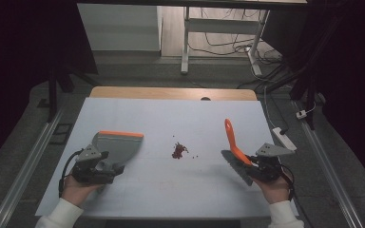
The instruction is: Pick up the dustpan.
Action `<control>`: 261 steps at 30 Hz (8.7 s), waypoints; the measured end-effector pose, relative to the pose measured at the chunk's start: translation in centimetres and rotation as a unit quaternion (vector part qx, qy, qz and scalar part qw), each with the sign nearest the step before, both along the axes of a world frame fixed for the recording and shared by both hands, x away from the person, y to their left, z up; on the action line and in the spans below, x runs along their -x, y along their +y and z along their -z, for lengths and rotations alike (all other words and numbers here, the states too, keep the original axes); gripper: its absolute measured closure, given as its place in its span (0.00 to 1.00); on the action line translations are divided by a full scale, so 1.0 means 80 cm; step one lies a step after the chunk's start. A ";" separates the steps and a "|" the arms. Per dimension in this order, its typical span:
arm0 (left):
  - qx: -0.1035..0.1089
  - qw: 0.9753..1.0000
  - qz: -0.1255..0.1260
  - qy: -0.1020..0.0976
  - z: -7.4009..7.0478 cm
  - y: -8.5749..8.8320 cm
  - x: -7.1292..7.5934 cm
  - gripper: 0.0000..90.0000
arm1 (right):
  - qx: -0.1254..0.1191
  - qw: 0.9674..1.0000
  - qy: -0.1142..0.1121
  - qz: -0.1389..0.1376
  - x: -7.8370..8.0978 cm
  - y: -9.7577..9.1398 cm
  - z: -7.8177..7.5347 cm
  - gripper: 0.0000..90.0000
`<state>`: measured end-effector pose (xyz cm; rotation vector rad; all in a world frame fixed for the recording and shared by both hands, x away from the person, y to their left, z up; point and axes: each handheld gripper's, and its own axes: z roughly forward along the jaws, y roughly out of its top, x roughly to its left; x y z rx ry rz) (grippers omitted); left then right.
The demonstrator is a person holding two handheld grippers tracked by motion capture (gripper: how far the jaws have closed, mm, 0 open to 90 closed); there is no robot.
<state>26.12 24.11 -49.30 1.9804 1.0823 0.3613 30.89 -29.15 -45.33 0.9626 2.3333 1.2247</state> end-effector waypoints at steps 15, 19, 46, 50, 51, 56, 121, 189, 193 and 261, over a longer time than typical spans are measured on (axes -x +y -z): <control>-0.003 1.000 -0.008 0.002 -0.001 0.001 0.002 0.16 | 0.003 1.000 -0.004 0.008 0.000 -0.004 0.003 0.77; 0.002 1.000 -0.005 0.007 -0.004 0.000 0.004 0.17 | 0.004 1.000 -0.008 0.009 0.001 -0.002 0.000 0.77; -0.034 0.994 -0.098 0.041 -0.029 -0.021 0.003 0.21 | -0.025 0.999 -0.011 0.025 0.002 -0.022 -0.006 0.77; -0.039 0.993 -0.104 0.048 -0.027 -0.014 0.006 0.21 | -0.022 0.999 -0.012 0.025 0.003 -0.021 -0.007 0.77; -0.041 0.992 -0.106 0.047 -0.028 -0.011 0.007 0.21 | -0.021 0.999 -0.013 0.024 0.003 -0.020 -0.007 0.77; -0.061 0.986 -0.135 0.074 -0.031 0.002 0.011 0.21 | -0.015 0.999 -0.011 0.026 0.002 -0.018 -0.004 0.77; -0.018 0.962 -0.186 0.201 0.039 0.004 -0.026 0.66 | 0.019 1.000 -0.003 0.021 0.003 -0.002 0.013 0.77; 0.029 0.999 -0.025 0.025 0.018 0.050 -0.009 0.68 | -0.016 0.998 -0.036 0.045 0.005 -0.007 -0.010 0.77; 0.030 0.999 -0.008 0.016 0.015 0.048 -0.008 0.68 | -0.014 0.998 -0.036 0.046 0.009 -0.008 -0.009 0.77; -0.046 0.980 0.176 0.081 0.011 0.003 -0.014 0.68 | -0.043 0.998 -0.052 -0.001 -0.088 0.116 -0.032 0.77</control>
